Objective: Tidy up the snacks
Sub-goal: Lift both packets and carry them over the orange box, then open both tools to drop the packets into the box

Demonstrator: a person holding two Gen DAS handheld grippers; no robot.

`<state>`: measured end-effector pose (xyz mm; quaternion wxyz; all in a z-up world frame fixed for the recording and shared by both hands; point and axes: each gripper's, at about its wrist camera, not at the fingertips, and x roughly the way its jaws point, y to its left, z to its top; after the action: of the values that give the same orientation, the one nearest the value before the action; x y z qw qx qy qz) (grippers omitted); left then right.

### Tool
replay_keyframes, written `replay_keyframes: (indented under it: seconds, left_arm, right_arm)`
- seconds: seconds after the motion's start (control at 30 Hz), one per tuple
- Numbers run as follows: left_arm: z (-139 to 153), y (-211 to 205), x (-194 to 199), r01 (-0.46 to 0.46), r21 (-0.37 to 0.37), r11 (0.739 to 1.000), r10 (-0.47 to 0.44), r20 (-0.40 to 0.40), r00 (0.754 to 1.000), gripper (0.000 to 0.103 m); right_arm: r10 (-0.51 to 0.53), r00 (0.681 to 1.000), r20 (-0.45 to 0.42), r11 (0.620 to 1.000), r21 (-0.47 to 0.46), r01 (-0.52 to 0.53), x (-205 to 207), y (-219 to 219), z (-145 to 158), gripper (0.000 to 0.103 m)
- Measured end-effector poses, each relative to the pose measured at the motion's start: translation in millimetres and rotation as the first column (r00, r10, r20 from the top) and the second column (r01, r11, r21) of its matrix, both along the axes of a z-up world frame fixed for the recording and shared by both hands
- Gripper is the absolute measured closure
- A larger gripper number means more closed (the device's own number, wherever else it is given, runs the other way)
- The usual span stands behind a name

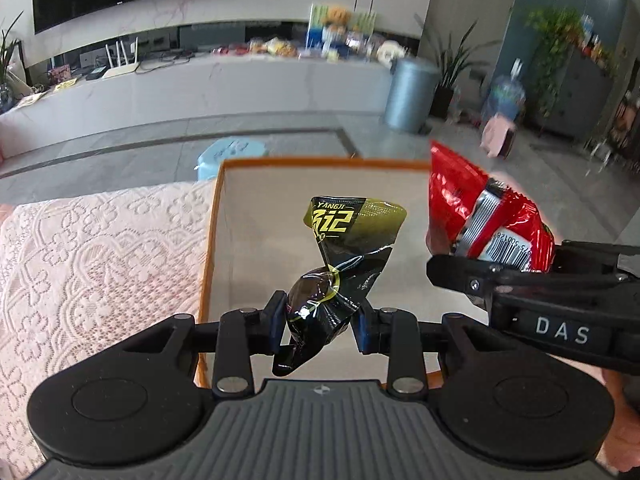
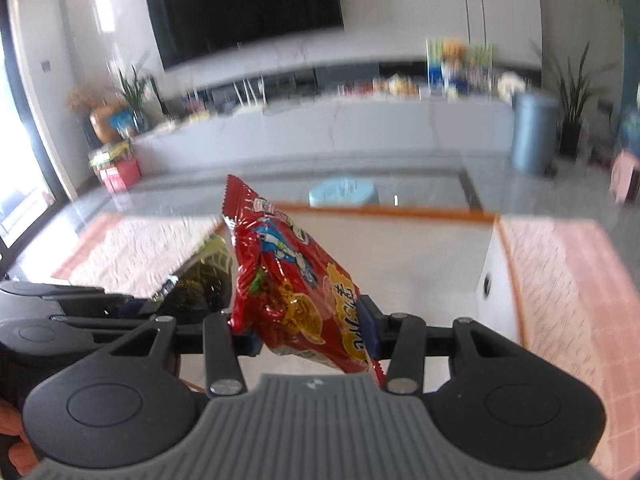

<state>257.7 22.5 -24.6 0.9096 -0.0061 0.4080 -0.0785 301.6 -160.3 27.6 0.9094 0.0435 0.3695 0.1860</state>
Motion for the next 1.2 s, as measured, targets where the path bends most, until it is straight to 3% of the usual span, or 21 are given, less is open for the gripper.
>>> replay_keyframes:
  seconds: [0.3, 0.37, 0.57, 0.7, 0.97, 1.07, 1.13, 1.2]
  left_arm:
    - [-22, -3, 17, 0.015, 0.055, 0.998, -0.009, -0.099, 0.995, 0.066]
    - [-23, -8, 18, 0.026, 0.099, 0.995, -0.017, -0.093, 0.996, 0.066]
    - [-24, -13, 18, 0.049, 0.132, 0.99, -0.035, -0.102, 0.994, 0.065]
    - [-23, -15, 15, 0.048, 0.13, 0.99, -0.036, -0.098, 0.995, 0.065]
    - [-1, -2, 7, -0.013, 0.086, 0.996, 0.018, -0.05, 0.999, 0.039]
    - [10, 3, 0, -0.038, 0.07, 0.997, 0.04, -0.03, 0.999, 0.035]
    - [18, 6, -5, -0.059, 0.052, 0.997, 0.06, -0.019, 0.998, 0.031]
    - [27, 8, -12, -0.076, 0.024, 0.997, 0.076, -0.006, 0.997, 0.028]
  right_arm:
    - [0.017, 0.984, -0.176, 0.999, -0.028, -0.022, 27, 18, -46, 0.062]
    - [0.029, 0.979, -0.204, 0.999, -0.028, -0.035, 29, 21, -53, 0.063]
    - [0.032, 0.956, -0.291, 0.999, -0.011, -0.037, 30, 21, -68, 0.062]
    - [0.029, 0.953, -0.3, 0.999, -0.019, -0.037, 29, 20, -68, 0.062]
    - [-0.019, 0.965, -0.263, 0.999, -0.047, 0.007, 22, 17, -46, 0.048]
    - [-0.032, 0.968, -0.249, 0.999, -0.042, 0.022, 18, 15, -34, 0.038]
    - [-0.055, 0.971, -0.231, 0.997, -0.06, 0.042, 13, 14, -26, 0.027]
    - [-0.066, 0.976, -0.21, 0.997, -0.064, 0.054, 8, 11, -16, 0.025]
